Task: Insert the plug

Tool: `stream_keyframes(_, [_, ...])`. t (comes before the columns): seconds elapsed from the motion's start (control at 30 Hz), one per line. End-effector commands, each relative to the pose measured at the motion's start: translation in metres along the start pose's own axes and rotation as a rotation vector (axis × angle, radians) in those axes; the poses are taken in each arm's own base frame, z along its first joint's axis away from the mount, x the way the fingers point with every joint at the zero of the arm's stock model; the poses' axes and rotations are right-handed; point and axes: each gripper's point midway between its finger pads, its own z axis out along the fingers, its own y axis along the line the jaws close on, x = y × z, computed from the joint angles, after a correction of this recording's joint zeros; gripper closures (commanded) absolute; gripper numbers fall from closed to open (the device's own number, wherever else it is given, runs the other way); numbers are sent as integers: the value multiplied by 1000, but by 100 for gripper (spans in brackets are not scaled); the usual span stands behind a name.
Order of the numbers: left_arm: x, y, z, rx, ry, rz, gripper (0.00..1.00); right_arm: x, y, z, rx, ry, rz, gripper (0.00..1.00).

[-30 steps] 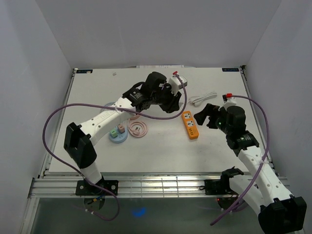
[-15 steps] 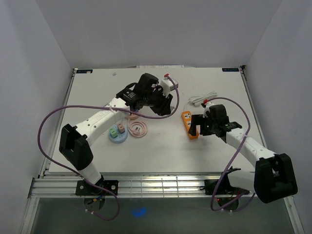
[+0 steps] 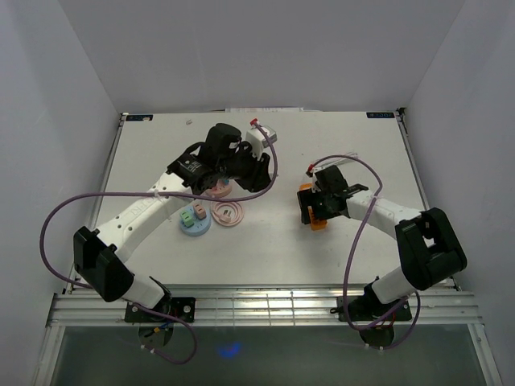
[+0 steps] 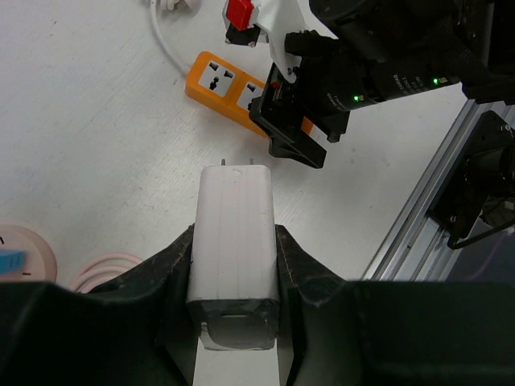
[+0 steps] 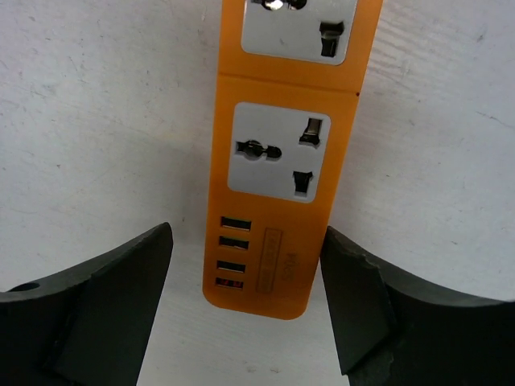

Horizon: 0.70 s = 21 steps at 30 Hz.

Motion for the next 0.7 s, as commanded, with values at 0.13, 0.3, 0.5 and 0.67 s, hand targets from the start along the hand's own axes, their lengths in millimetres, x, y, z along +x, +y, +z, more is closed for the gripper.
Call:
stream_keyframes(0.13, [-19,-4,-32,-34,-85,-3,100,2,12,4,32,29,-50,40])
stream_keyframes(0.3, [-5,-8,-33,-2,-38,4,100,8,42,0,-8,18,-126,57])
stream_keyframes(0.5, [14,-8,-33,-3,23,-5,100,29,83,-16,-130,-11,-223,52])
stream_keyframes(0.67, [28,-9,-29,11,67,-19,100,30,86,-30,-163,-59,-233,27])
